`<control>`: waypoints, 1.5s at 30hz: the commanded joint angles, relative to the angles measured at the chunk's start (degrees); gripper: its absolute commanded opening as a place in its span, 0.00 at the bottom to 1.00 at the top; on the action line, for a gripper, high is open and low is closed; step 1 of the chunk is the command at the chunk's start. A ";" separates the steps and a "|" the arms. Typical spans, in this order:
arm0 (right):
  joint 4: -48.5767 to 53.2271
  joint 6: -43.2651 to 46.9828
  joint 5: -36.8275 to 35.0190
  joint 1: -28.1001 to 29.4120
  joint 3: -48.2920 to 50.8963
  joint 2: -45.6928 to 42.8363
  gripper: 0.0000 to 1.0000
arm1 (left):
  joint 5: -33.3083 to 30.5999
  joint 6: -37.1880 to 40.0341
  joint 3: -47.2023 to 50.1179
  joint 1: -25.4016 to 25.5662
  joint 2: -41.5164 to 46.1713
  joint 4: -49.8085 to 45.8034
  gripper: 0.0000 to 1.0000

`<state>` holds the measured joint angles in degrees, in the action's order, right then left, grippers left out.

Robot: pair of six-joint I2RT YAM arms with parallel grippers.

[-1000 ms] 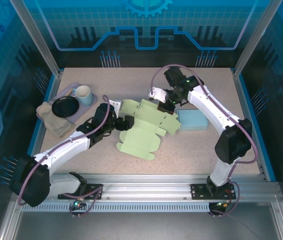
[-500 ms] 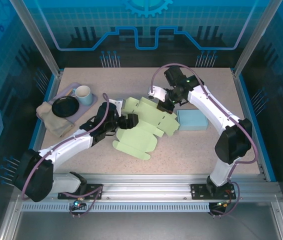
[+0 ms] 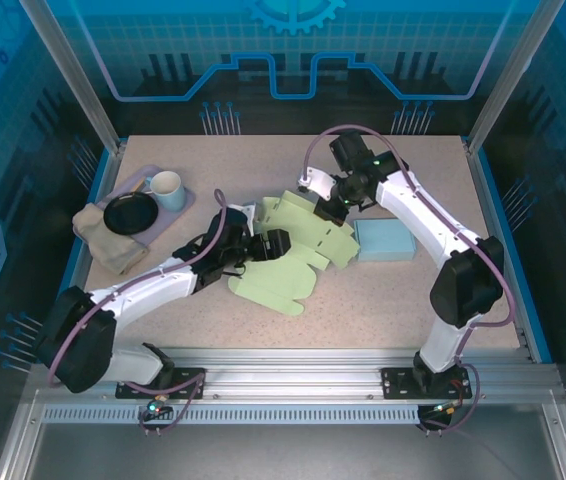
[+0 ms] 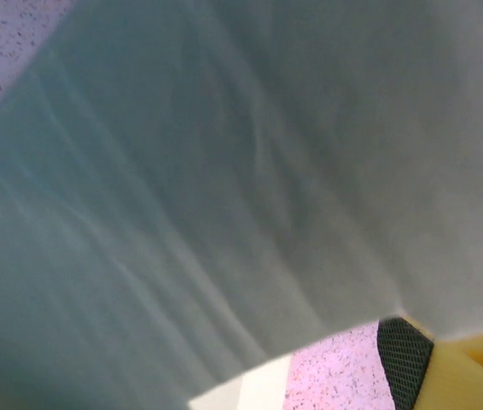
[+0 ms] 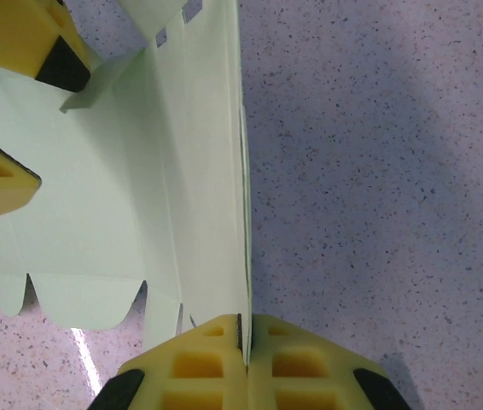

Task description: Fold the paper box

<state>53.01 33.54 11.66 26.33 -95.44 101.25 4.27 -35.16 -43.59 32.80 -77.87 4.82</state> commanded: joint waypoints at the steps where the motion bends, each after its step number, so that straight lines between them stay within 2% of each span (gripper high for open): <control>1: -3.22 -2.04 4.23 0.08 2.48 -0.92 0.00 | 1.88 -3.50 1.09 0.66 -1.05 4.11 0.85; 6: -4.04 -0.62 2.57 -1.23 5.12 -2.11 0.00 | 0.31 1.20 -0.50 0.47 4.10 -2.16 0.85; 10: -4.80 4.36 -3.69 -1.90 6.92 -3.29 0.00 | -5.07 7.89 0.21 0.38 14.75 -11.30 0.85; 14: -11.42 8.96 -11.85 -0.31 10.90 -5.79 0.00 | -12.96 11.14 1.89 -0.43 26.27 -19.30 0.88; 17: -19.32 15.86 -16.93 1.95 15.51 -8.61 0.00 | -14.49 11.53 2.88 -2.81 30.50 -22.14 0.88; 21: -29.91 25.25 -20.33 4.31 21.22 -12.20 0.00 | -16.33 10.34 3.86 -5.61 30.52 -24.29 0.85; 26: -39.65 33.82 -21.19 5.97 26.83 -14.94 0.00 | -14.84 9.19 8.06 -5.77 27.13 -19.09 0.78; 29: -42.03 35.37 -22.11 7.14 28.94 -15.11 0.00 | -12.80 9.57 9.41 -5.73 23.53 -17.08 0.75; 34: -50.08 38.02 -22.63 8.81 36.13 -16.17 0.00 | -12.87 11.57 12.54 -5.56 21.29 -12.07 0.74; 42: -56.65 36.50 -24.64 10.58 41.71 -14.03 0.00 | -9.98 12.97 15.43 -5.30 18.19 -5.89 0.73; 45: -62.51 36.73 -26.78 11.18 44.68 -13.61 0.00 | -8.11 14.41 16.31 -4.38 17.17 -4.14 0.71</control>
<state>-2.44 70.17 -12.95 36.32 -52.97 86.67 -6.57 -23.33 -28.49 27.66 -60.05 -3.09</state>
